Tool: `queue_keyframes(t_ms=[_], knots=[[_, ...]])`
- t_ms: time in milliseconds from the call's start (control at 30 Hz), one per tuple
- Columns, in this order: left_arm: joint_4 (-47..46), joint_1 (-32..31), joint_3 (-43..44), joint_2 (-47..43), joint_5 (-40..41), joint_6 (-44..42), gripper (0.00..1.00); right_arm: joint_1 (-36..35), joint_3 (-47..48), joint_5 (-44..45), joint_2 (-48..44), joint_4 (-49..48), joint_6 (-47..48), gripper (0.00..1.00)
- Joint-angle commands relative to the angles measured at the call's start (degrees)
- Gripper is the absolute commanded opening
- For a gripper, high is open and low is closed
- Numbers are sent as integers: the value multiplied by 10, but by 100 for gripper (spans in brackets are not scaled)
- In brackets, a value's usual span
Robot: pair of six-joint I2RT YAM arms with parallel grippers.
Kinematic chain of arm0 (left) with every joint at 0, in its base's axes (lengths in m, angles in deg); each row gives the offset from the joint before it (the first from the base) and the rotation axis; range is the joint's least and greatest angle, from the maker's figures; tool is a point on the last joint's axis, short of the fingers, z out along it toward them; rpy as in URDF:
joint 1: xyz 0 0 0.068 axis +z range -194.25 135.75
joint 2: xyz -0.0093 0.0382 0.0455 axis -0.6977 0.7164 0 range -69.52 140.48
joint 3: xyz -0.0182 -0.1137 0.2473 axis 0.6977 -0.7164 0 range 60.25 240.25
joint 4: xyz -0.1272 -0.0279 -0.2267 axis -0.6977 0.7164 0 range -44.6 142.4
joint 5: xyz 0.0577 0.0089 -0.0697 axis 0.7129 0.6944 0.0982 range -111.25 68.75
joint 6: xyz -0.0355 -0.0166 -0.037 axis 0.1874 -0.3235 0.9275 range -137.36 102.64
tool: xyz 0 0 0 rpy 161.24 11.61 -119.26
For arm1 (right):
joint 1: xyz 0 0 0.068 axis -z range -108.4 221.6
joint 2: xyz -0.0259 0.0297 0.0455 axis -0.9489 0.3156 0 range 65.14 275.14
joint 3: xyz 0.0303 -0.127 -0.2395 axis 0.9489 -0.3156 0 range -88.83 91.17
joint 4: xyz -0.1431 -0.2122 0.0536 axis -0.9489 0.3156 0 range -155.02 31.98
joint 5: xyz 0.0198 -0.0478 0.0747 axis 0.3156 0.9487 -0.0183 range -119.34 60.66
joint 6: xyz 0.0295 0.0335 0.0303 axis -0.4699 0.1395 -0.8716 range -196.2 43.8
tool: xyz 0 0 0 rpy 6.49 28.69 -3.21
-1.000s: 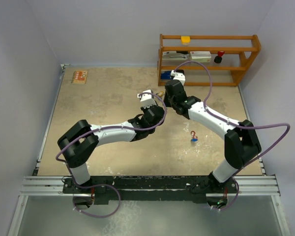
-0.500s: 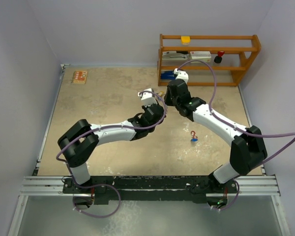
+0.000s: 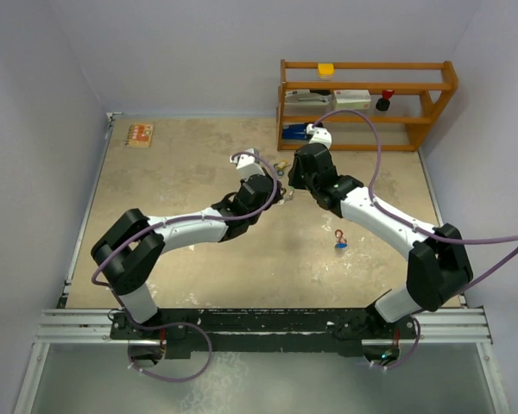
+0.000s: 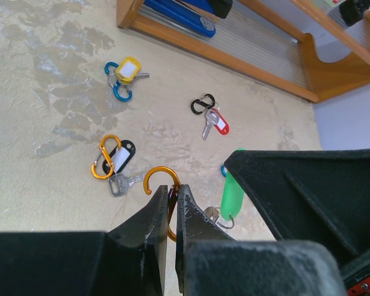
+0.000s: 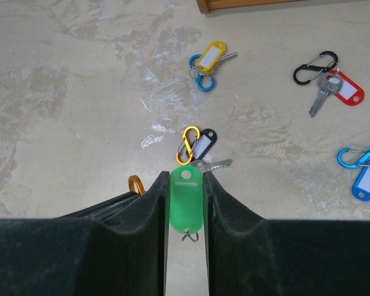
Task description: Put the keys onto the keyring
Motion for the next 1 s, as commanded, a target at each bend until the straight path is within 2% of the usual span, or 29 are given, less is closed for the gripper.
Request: queue_keyframes(t_ms=[0,333,967], knots=[[-49,18,-13,-30,-57,20,0,-4,-3,-5,-24,-34,11,20],[-69,37,-16,-14,-136,36,0,-4,-19,-5,-37,-52,21,20],[-56,47,-2,9,-169,35,0,-3,-27,-14,-49,-66,28,20]])
